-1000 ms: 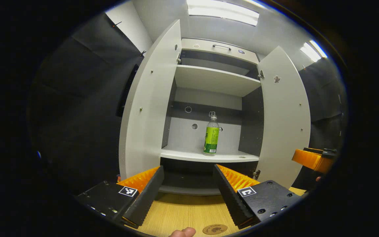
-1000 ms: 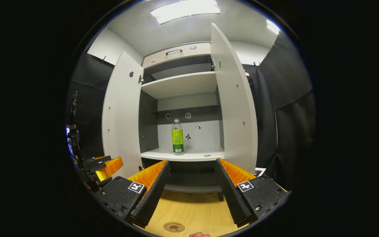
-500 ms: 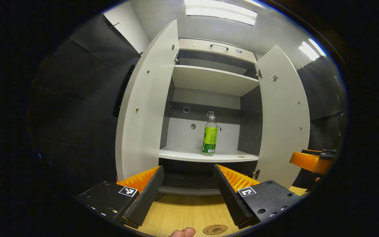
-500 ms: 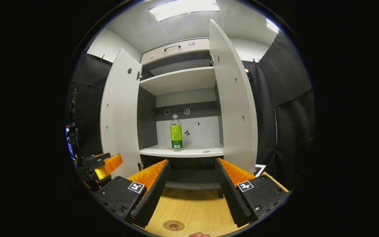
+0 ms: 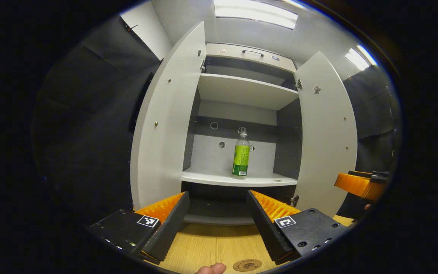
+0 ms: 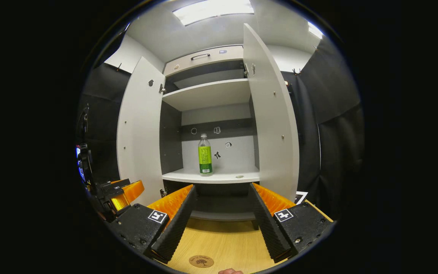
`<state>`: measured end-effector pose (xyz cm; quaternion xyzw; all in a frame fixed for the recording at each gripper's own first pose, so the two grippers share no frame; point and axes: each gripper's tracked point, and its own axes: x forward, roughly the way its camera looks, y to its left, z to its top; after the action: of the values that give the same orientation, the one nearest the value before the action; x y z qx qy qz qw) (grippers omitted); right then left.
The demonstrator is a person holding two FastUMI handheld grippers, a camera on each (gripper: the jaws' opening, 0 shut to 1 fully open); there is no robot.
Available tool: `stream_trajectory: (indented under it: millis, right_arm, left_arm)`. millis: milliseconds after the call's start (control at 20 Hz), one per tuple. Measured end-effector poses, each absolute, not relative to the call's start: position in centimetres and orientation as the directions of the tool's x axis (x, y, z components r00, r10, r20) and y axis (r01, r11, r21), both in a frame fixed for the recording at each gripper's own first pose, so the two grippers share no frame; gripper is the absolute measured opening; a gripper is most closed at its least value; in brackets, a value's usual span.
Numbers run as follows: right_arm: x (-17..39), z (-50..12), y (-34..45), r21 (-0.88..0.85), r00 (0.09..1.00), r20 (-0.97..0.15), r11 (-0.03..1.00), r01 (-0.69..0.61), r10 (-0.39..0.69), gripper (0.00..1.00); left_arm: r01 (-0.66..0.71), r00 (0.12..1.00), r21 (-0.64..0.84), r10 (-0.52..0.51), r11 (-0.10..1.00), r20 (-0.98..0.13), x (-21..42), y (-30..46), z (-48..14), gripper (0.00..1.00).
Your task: Grasp the bottle in the cabinet with the left hand and place it on the coaster, then close the right door with the right hand and the left door with the left hand.
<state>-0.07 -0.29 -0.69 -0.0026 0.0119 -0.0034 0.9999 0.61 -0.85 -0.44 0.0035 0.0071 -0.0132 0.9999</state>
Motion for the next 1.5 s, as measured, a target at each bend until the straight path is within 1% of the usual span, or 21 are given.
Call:
stream_trajectory:
  millis: [50, 300, 550, 600, 650, 700, 750, 850, 900, 950, 1000, 1050, 1100, 1250, 1500]
  right_arm:
    - [-0.2, -0.7, -0.3, -0.006, 1.0, -0.023, 1.0, 0.011, -0.011, 0.84]
    - [-0.7, -0.8, -0.5, 0.004, 0.999, -0.029, 1.0, 0.024, -0.024, 0.84]
    - [-1.0, -0.7, -0.8, -0.001, 0.999, -0.026, 0.999, 0.035, -0.035, 0.84]
    - [-1.1, -0.5, -0.8, -0.002, 0.999, -0.022, 0.999, 0.036, -0.037, 0.84]
    - [-1.2, -0.4, -0.8, -0.003, 0.999, -0.017, 0.999, 0.037, -0.037, 0.84]
    - [-1.2, -0.3, -0.8, -0.005, 0.999, -0.016, 0.999, 0.04, -0.04, 0.84]
    - [-1.3, -0.3, -0.9, -0.007, 0.999, -0.016, 0.999, 0.04, -0.04, 0.84]
    - [-1.4, -0.3, -0.9, -0.01, 0.999, -0.018, 0.999, 0.041, -0.041, 0.84]
    - [-1.5, -0.2, -0.9, -0.01, 0.999, -0.017, 0.999, 0.041, -0.041, 0.84]
    - [-1.5, -0.3, -0.9, -0.011, 0.999, -0.019, 0.999, 0.041, -0.041, 0.84]
    - [-1.6, -0.2, -0.8, -0.012, 0.999, -0.018, 0.999, 0.042, -0.042, 0.84]
    - [-1.6, -0.1, -0.9, -0.015, 0.999, -0.018, 0.999, 0.044, -0.044, 0.84]
    - [-1.8, 0.0, -0.9, -0.017, 0.999, -0.017, 0.999, 0.046, -0.046, 0.84]
    - [-2.0, 0.1, -1.0, -0.018, 0.998, -0.019, 0.999, 0.051, -0.052, 0.84]
    - [-2.1, 0.6, -1.8, -0.016, 0.996, -0.026, 0.997, 0.08, -0.08, 0.84]
  left_arm:
    - [0.028, 0.999, 0.007, -0.028, 1.0, -0.017, 0.6, -0.9, -0.5, 0.94]
    - [0.032, 0.999, 0.015, -0.031, 0.999, -0.031, 0.7, -1.0, -0.8, 0.94]
    - [0.054, 0.998, 0.016, -0.053, 0.998, -0.042, 1.1, -1.5, -0.9, 0.94]
    - [0.063, 0.997, 0.021, -0.062, 0.998, -0.048, 1.4, -1.7, -1.0, 0.99]
    - [0.072, 0.996, 0.027, -0.071, 0.997, -0.054, 1.6, -1.9, -1.1, 0.94]
    - [0.08, 0.995, 0.031, -0.078, 0.996, -0.056, 1.9, -2.0, -1.1, 0.99]
    - [0.088, 0.995, 0.034, -0.086, 0.995, -0.056, 2.1, -2.3, -1.0, 0.94]
    - [0.111, 0.993, 0.033, -0.109, 0.993, -0.053, 3.1, -2.9, -0.8, 0.94]
    - [0.126, 0.991, 0.031, -0.124, 0.992, -0.055, 3.7, -3.3, -0.7, 0.99]
    - [0.139, 0.989, 0.028, -0.137, 0.99, -0.058, 4.6, -3.6, -0.7, 0.94]
    - [0.156, 0.986, 0.021, -0.155, 0.988, -0.056, 5.5, -4.1, -0.4, 0.94]
    - [0.176, 0.983, 0.011, -0.175, 0.984, -0.051, 6.6, -4.7, -0.1, 0.89]
    - [0.198, 0.979, 0.003, -0.197, 0.98, -0.044, 7.8, -5.3, 0.4, 0.94]
    - [0.265, 0.964, 0.007, -0.265, 0.964, -0.021, 12.5, -7.6, 2.1, 0.94]
    - [0.31, 0.951, 0.008, -0.31, 0.951, -0.019, 21.4, -10.8, 3.4, 0.94]
